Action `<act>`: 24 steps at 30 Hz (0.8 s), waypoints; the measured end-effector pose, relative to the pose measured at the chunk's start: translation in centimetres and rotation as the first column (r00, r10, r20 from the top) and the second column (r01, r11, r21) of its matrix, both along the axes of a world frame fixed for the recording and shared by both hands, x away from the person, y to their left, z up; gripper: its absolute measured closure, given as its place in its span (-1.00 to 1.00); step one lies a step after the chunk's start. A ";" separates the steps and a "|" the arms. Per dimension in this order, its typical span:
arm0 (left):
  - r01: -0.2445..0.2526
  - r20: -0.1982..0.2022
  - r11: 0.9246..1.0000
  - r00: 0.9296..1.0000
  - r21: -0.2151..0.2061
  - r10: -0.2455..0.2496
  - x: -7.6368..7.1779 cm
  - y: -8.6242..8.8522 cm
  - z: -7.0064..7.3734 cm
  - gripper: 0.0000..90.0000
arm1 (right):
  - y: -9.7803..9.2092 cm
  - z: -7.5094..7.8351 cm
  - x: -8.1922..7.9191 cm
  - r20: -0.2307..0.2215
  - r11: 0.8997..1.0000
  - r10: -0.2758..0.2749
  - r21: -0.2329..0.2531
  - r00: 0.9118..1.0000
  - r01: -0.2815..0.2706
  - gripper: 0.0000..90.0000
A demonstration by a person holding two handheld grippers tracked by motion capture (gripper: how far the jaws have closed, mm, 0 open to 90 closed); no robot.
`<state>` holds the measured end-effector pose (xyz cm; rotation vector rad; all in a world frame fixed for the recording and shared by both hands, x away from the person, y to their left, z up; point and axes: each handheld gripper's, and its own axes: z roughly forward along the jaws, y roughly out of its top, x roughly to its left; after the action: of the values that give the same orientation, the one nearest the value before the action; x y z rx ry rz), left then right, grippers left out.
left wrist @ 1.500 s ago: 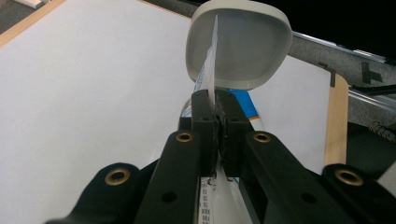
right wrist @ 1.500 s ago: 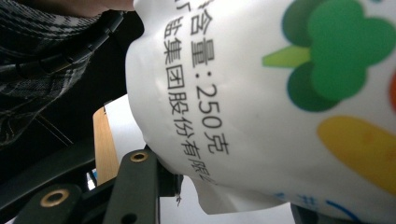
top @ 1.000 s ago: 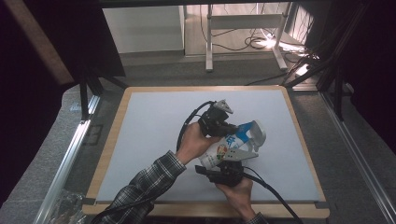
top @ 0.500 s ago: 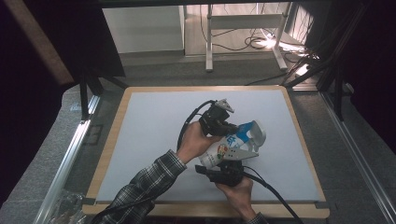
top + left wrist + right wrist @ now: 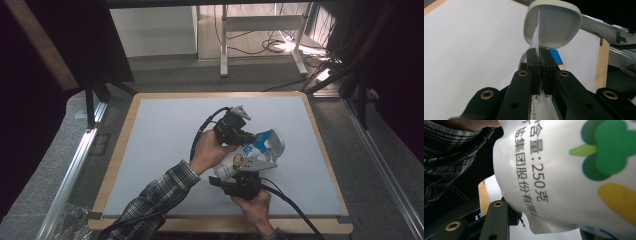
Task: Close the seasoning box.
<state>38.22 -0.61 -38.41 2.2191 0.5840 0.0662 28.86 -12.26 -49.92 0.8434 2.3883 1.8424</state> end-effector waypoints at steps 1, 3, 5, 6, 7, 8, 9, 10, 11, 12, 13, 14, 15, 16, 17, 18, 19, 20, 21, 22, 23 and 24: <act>0.000 -0.001 1.000 1.000 0.000 0.000 0.0 0.0 0.0 0.95 | 0.0 0.0 0.0 -0.001 1.000 -0.002 0.001 1.000 0.002 0.28; 0.000 -0.002 1.000 1.000 0.000 0.000 0.0 0.0 0.0 0.95 | 0.0 0.0 0.0 0.004 1.000 -0.004 0.001 1.000 0.004 0.28; -0.001 -0.003 1.000 1.000 0.000 0.001 0.0 -0.1 0.0 0.95 | 0.0 0.1 0.0 0.004 1.000 -0.004 0.002 1.000 0.004 0.28; -0.001 -0.006 1.000 1.000 0.003 0.001 0.0 -0.1 0.1 0.95 | 0.0 0.1 0.0 0.003 1.000 -0.005 0.003 1.000 0.005 0.28; -0.002 -0.007 1.000 1.000 0.004 0.002 0.0 -0.1 0.1 0.95 | 0.0 0.1 0.0 0.002 1.000 -0.005 0.004 1.000 0.005 0.28; -0.002 -0.008 1.000 1.000 0.005 0.002 0.1 -0.1 0.1 0.95 | 0.0 0.1 -0.1 -0.001 1.000 -0.005 0.006 1.000 0.005 0.28; -0.003 -0.009 1.000 1.000 0.005 0.003 0.1 -0.1 0.1 0.95 | 0.0 0.2 -0.1 -0.001 1.000 -0.005 0.007 1.000 0.005 0.28; -0.001 -0.010 1.000 1.000 0.011 0.001 0.1 -0.1 0.2 0.95 | 0.0 0.2 -0.1 -0.002 1.000 -0.005 0.007 1.000 0.005 0.28; 0.001 -0.009 1.000 1.000 0.012 -0.001 0.1 -0.1 0.2 0.95 | 0.0 0.2 -0.1 -0.002 1.000 -0.005 0.009 1.000 0.005 0.28; 0.000 -0.012 1.000 1.000 0.013 0.000 0.1 -0.1 0.2 0.95 | 0.0 0.2 -0.1 -0.002 1.000 -0.004 0.010 1.000 0.004 0.28; 0.000 -0.012 1.000 1.000 0.011 0.000 0.2 -0.1 0.2 0.95 | 0.0 0.2 -0.1 -0.003 1.000 -0.004 0.010 1.000 0.004 0.28; -0.001 -0.015 1.000 1.000 0.013 0.001 0.2 -0.1 0.2 0.95 | 0.0 0.2 -0.1 -0.005 1.000 -0.003 0.011 1.000 0.003 0.28; 0.000 -0.016 1.000 1.000 0.013 0.001 0.2 -0.1 0.2 0.95 | 0.0 0.3 -0.1 -0.006 1.000 -0.003 0.012 1.000 0.003 0.28; 0.000 -0.017 1.000 1.000 0.013 0.001 0.2 -0.1 0.2 0.95 | 0.0 0.3 -0.1 -0.004 1.000 -0.003 0.012 1.000 0.003 0.28; 0.000 -0.017 1.000 1.000 0.014 0.000 0.2 -0.1 0.2 0.95 | 0.0 0.3 -0.1 -0.004 1.000 -0.003 0.012 1.000 0.003 0.28; 0.000 -0.018 1.000 1.000 0.015 0.000 0.3 -0.1 0.2 0.95 | 0.0 0.3 -0.1 -0.003 1.000 -0.004 0.012 1.000 0.004 0.28; 0.000 -0.018 1.000 1.000 0.015 0.001 0.3 -0.1 0.2 0.95 | 0.0 0.3 0.0 -0.001 1.000 -0.004 0.012 1.000 0.004 0.28; 0.000 -0.019 1.000 1.000 0.016 0.001 0.3 -0.1 0.2 0.95 | 0.0 0.3 -0.1 -0.003 1.000 -0.004 0.012 1.000 0.004 0.28; 0.000 -0.019 1.000 1.000 0.016 0.000 0.3 -0.1 0.2 0.95 | 0.0 0.3 -0.1 -0.003 1.000 -0.004 0.012 1.000 0.004 0.28; 0.000 -0.021 1.000 1.000 0.018 0.000 0.3 -0.1 0.2 0.95 | 0.1 0.3 -0.1 -0.003 1.000 -0.004 0.012 1.000 0.004 0.28; 0.000 -0.021 1.000 1.000 0.019 0.000 0.3 -0.1 0.2 0.95 | 0.1 0.3 -0.1 -0.003 1.000 -0.004 0.012 1.000 0.004 0.28; 0.001 -0.022 1.000 1.000 0.020 0.000 0.3 -0.2 0.2 0.95 | 0.1 0.3 -0.1 -0.003 1.000 -0.003 0.013 1.000 0.003 0.28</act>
<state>38.51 -0.76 -38.20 2.2418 0.5972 0.0475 28.77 -12.19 -49.59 0.8513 2.3780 1.8584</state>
